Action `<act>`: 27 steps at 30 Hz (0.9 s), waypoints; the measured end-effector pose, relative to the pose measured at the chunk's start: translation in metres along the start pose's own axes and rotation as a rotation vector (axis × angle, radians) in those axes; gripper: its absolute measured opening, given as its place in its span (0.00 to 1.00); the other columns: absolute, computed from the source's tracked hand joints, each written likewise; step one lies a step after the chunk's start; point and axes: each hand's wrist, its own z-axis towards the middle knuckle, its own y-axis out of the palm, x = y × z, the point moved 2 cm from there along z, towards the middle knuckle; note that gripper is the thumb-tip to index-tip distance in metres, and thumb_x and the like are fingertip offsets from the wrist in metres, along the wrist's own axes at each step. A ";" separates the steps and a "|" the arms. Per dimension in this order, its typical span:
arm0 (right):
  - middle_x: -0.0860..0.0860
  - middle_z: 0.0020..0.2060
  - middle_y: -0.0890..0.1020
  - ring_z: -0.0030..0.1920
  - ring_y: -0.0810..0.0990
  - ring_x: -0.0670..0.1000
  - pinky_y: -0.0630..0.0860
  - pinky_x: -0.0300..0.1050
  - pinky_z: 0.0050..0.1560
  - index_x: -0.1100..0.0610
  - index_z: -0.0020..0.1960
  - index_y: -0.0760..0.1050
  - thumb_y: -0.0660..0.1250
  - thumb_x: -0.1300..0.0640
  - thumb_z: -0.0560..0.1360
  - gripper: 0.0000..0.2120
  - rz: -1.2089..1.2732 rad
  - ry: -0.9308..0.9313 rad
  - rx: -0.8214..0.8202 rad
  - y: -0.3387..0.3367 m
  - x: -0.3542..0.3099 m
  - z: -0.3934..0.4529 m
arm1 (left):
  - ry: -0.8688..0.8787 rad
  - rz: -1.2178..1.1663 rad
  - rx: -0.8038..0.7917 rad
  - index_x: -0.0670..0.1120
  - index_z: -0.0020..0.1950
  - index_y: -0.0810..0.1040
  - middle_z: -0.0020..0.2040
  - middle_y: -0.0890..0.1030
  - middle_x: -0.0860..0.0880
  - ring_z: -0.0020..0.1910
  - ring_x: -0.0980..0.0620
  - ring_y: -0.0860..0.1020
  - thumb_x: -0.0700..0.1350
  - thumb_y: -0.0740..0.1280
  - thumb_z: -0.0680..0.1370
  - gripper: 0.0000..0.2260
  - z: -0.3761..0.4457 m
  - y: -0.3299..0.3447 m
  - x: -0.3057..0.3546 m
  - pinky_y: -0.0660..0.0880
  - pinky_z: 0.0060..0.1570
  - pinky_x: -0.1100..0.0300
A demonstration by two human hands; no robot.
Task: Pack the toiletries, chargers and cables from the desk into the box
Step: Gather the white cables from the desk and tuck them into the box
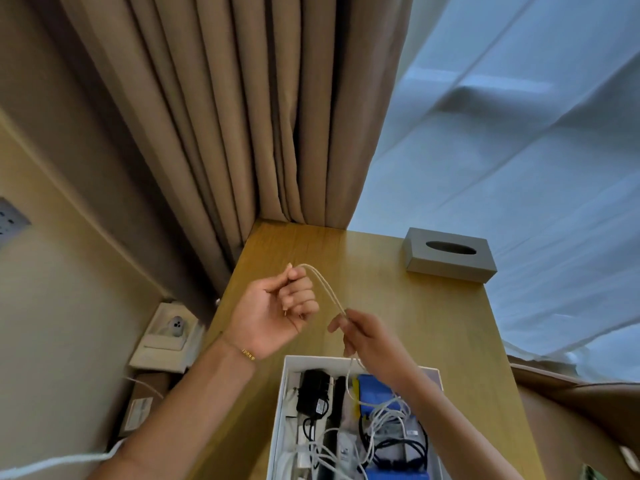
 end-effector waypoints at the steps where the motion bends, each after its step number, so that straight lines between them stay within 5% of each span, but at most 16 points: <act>1: 0.47 0.32 0.76 0.32 0.76 0.47 0.77 0.53 0.40 0.49 0.49 0.78 0.58 0.58 0.84 0.12 -0.052 0.022 -0.048 0.012 0.000 -0.003 | 0.051 -0.023 0.014 0.44 0.40 0.72 0.32 0.73 0.50 0.30 0.54 0.76 0.45 0.56 0.84 0.14 0.001 0.001 -0.002 0.77 0.35 0.61; 4: 0.49 0.37 0.82 0.34 0.80 0.41 0.79 0.41 0.38 0.45 0.54 0.75 0.57 0.59 0.83 0.11 -0.218 0.042 -0.212 0.040 -0.005 -0.018 | 0.250 0.178 0.107 0.42 0.43 0.73 0.54 0.84 0.37 0.59 0.41 0.82 0.45 0.56 0.84 0.14 0.005 -0.001 -0.009 0.78 0.61 0.47; 6: 0.50 0.38 0.84 0.33 0.79 0.38 0.77 0.36 0.34 0.44 0.56 0.74 0.57 0.61 0.81 0.14 -0.273 0.049 -0.290 0.049 -0.010 -0.025 | 0.379 0.546 0.204 0.39 0.47 0.72 0.61 0.83 0.41 0.64 0.44 0.79 0.45 0.55 0.85 0.12 0.006 -0.009 -0.011 0.72 0.68 0.47; 10: 0.49 0.39 0.84 0.36 0.83 0.40 0.80 0.38 0.39 0.45 0.57 0.76 0.60 0.62 0.80 0.14 -0.314 0.064 -0.376 0.045 -0.018 -0.036 | 0.459 1.377 0.243 0.39 0.47 0.75 0.60 0.83 0.54 0.57 0.55 0.79 0.44 0.59 0.85 0.12 -0.003 -0.034 -0.014 0.72 0.58 0.57; 14: 0.49 0.37 0.83 0.35 0.81 0.40 0.80 0.39 0.42 0.47 0.52 0.78 0.63 0.61 0.81 0.10 -0.293 0.075 -0.364 0.019 -0.021 -0.039 | 0.275 1.859 0.013 0.46 0.43 0.77 0.44 0.84 0.52 0.46 0.53 0.81 0.38 0.59 0.83 0.12 -0.014 -0.053 -0.019 0.62 0.74 0.54; 15: 0.49 0.37 0.83 0.35 0.81 0.41 0.79 0.38 0.40 0.50 0.52 0.79 0.63 0.61 0.81 0.09 -0.256 0.094 -0.353 0.011 -0.019 -0.039 | 0.205 1.905 -0.042 0.49 0.42 0.76 0.39 0.82 0.51 0.43 0.53 0.80 0.38 0.59 0.83 0.13 -0.018 -0.057 -0.020 0.66 0.71 0.52; 17: 0.52 0.39 0.84 0.36 0.82 0.44 0.77 0.35 0.38 0.55 0.53 0.81 0.65 0.62 0.81 0.06 -0.142 0.151 -0.344 -0.004 -0.013 -0.039 | 0.052 1.911 -0.110 0.55 0.39 0.74 0.33 0.77 0.52 0.35 0.53 0.76 0.43 0.58 0.84 0.15 -0.027 -0.062 -0.023 0.75 0.49 0.50; 19: 0.55 0.42 0.85 0.40 0.84 0.49 0.80 0.37 0.41 0.60 0.55 0.81 0.65 0.66 0.80 0.07 -0.012 0.195 -0.369 -0.017 -0.006 -0.040 | -0.005 1.956 -0.123 0.55 0.39 0.76 0.29 0.71 0.55 0.29 0.56 0.68 0.48 0.57 0.83 0.15 -0.035 -0.068 -0.025 0.67 0.33 0.55; 23: 0.62 0.46 0.86 0.38 0.85 0.53 0.82 0.41 0.38 0.65 0.56 0.82 0.65 0.68 0.79 0.09 0.210 0.239 -0.396 -0.041 0.011 -0.044 | 0.083 1.951 -0.092 0.51 0.38 0.74 0.30 0.72 0.50 0.31 0.55 0.69 0.47 0.57 0.84 0.16 -0.048 -0.076 -0.022 0.66 0.35 0.56; 27: 0.57 0.36 0.82 0.32 0.75 0.51 0.72 0.39 0.30 0.61 0.49 0.84 0.65 0.65 0.79 0.08 0.340 0.229 -0.154 -0.062 0.034 -0.045 | 0.048 1.633 -0.024 0.48 0.37 0.70 0.33 0.68 0.51 0.33 0.53 0.67 0.43 0.55 0.86 0.16 -0.060 -0.083 -0.009 0.66 0.38 0.56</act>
